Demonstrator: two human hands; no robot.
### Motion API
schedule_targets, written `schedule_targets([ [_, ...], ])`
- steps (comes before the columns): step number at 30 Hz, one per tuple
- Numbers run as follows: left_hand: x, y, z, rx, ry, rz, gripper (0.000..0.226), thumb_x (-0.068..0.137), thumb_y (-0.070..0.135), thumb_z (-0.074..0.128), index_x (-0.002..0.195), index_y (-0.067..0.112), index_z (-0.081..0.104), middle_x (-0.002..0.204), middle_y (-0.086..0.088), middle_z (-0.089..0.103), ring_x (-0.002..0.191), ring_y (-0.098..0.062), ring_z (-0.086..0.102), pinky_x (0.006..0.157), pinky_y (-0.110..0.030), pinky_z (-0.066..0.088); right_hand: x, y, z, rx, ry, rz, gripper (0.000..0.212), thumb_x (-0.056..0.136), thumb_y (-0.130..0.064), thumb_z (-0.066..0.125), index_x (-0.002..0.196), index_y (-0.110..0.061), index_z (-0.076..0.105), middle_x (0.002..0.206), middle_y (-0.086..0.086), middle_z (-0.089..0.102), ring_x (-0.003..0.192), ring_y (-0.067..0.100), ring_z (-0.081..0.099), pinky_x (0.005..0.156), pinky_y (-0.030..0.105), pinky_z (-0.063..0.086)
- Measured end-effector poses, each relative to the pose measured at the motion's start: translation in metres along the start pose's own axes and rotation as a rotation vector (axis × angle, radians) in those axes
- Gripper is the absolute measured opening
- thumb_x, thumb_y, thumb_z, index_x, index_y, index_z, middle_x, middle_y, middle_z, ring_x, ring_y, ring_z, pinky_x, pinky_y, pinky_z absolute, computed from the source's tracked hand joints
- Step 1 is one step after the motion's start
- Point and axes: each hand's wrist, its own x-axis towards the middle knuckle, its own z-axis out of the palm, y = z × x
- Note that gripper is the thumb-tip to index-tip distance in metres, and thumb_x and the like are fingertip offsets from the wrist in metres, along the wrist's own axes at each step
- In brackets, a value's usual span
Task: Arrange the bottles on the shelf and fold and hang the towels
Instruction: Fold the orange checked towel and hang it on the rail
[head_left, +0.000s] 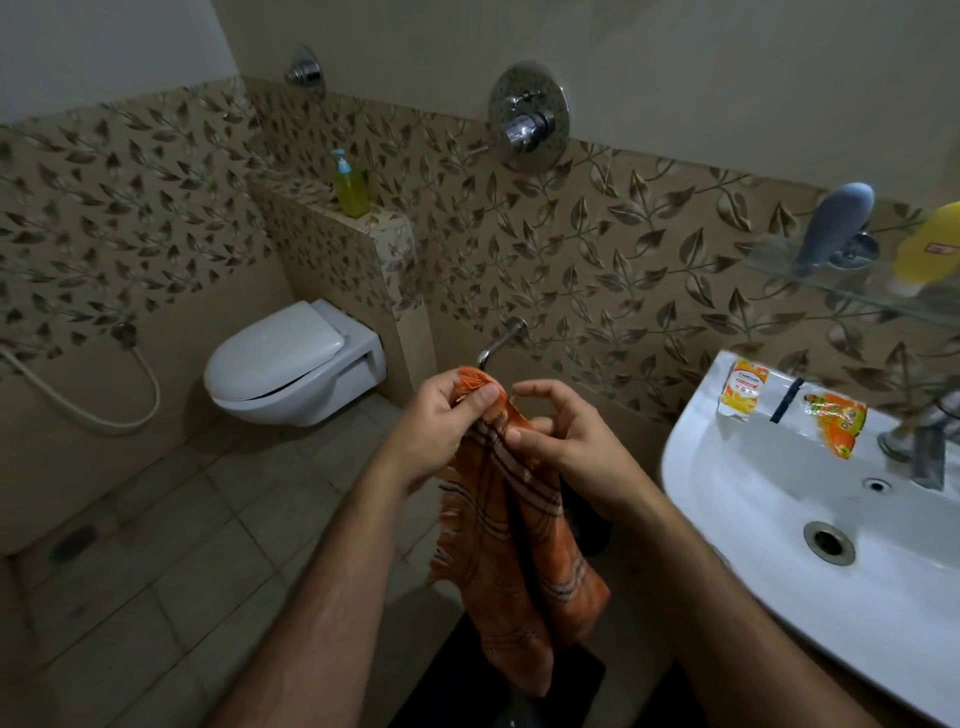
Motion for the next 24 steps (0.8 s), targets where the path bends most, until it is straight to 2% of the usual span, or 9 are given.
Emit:
schedule_targets([
  [2, 0.004, 0.011, -0.008, 0.188, -0.078, 0.057, 0.012, 0.095, 0.021, 0.06, 0.086, 0.018, 0.068, 0.075, 0.003, 0.069, 0.073, -0.009, 0.066, 0.073, -0.026, 0.053, 0.004, -0.003, -0.007, -0.056, -0.124, 0.062, 0.05, 0.081, -0.017, 0.075, 0.128, -0.02, 0.056, 0.1, 0.033, 0.066, 0.093, 0.043, 0.067, 0.089, 0.055, 0.053],
  [5, 0.01, 0.024, -0.013, 0.401, -0.12, 0.091, 0.011, 0.093, 0.029, 0.061, 0.086, 0.024, 0.069, 0.08, 0.003, 0.07, 0.081, -0.015, 0.067, 0.078, -0.035, 0.052, 0.008, -0.007, -0.01, -0.1, -0.216, 0.124, 0.039, 0.086, -0.016, 0.072, 0.123, -0.012, 0.061, 0.112, 0.034, 0.065, 0.105, 0.047, 0.065, 0.094, 0.056, 0.052],
  [8, 0.013, 0.034, -0.015, 0.536, -0.088, 0.151, 0.012, 0.093, 0.026, 0.061, 0.087, 0.02, 0.069, 0.08, 0.003, 0.07, 0.081, -0.012, 0.066, 0.076, -0.029, 0.051, 0.01, -0.008, -0.007, -0.131, -0.135, 0.099, 0.027, 0.086, -0.016, 0.072, 0.109, -0.004, 0.066, 0.105, 0.038, 0.064, 0.095, 0.043, 0.067, 0.092, 0.061, 0.048],
  [10, 0.013, 0.04, -0.017, 0.613, -0.06, 0.19, 0.011, 0.093, 0.026, 0.061, 0.087, 0.02, 0.068, 0.079, 0.008, 0.068, 0.077, -0.003, 0.063, 0.071, -0.019, 0.049, 0.011, -0.008, -0.004, -0.086, -0.05, 0.091, 0.024, 0.082, -0.016, 0.076, 0.102, -0.007, 0.069, 0.098, 0.029, 0.071, 0.09, 0.038, 0.07, 0.09, 0.061, 0.048],
  [13, 0.013, 0.045, -0.02, 0.723, -0.001, 0.285, 0.014, 0.093, 0.028, 0.06, 0.088, 0.018, 0.068, 0.079, 0.01, 0.067, 0.077, -0.001, 0.062, 0.067, -0.013, 0.045, 0.012, -0.005, 0.004, 0.008, 0.02, 0.056, 0.027, 0.077, -0.011, 0.08, 0.098, -0.005, 0.065, 0.088, 0.024, 0.073, 0.079, 0.035, 0.07, 0.077, 0.053, 0.054],
  [15, 0.014, 0.047, -0.022, 0.752, 0.036, 0.316, 0.015, 0.094, 0.029, 0.06, 0.09, 0.017, 0.069, 0.082, 0.006, 0.068, 0.08, -0.005, 0.063, 0.07, -0.018, 0.046, 0.012, -0.004, 0.01, 0.039, 0.027, 0.048, 0.029, 0.076, -0.011, 0.081, 0.095, -0.008, 0.061, 0.079, 0.017, 0.071, 0.072, 0.031, 0.067, 0.065, 0.039, 0.05],
  [17, 0.014, 0.05, -0.023, 0.759, 0.052, 0.327, 0.016, 0.094, 0.029, 0.06, 0.091, 0.017, 0.069, 0.085, 0.004, 0.068, 0.083, -0.008, 0.064, 0.072, -0.023, 0.049, 0.011, -0.003, 0.017, 0.053, -0.018, 0.083, 0.033, 0.077, -0.011, 0.081, 0.097, -0.01, 0.055, 0.072, 0.008, 0.072, 0.071, 0.025, 0.071, 0.059, 0.032, 0.052],
  [21, 0.014, 0.054, -0.025, 0.785, 0.063, 0.352, 0.017, 0.094, 0.031, 0.06, 0.09, 0.017, 0.069, 0.084, 0.004, 0.069, 0.081, -0.007, 0.064, 0.072, -0.025, 0.05, 0.012, 0.002, 0.025, 0.075, -0.073, 0.102, 0.045, 0.078, -0.016, 0.081, 0.111, -0.006, 0.053, 0.078, 0.007, 0.073, 0.086, 0.031, 0.073, 0.084, 0.05, 0.058],
  [24, 0.014, 0.054, -0.026, 0.786, 0.085, 0.329, 0.018, 0.094, 0.03, 0.059, 0.09, 0.016, 0.069, 0.084, 0.004, 0.068, 0.082, -0.006, 0.063, 0.071, -0.021, 0.05, 0.011, 0.002, 0.028, 0.052, -0.079, 0.089, 0.04, 0.082, -0.018, 0.077, 0.116, -0.008, 0.057, 0.097, 0.017, 0.075, 0.093, 0.03, 0.073, 0.09, 0.049, 0.056],
])
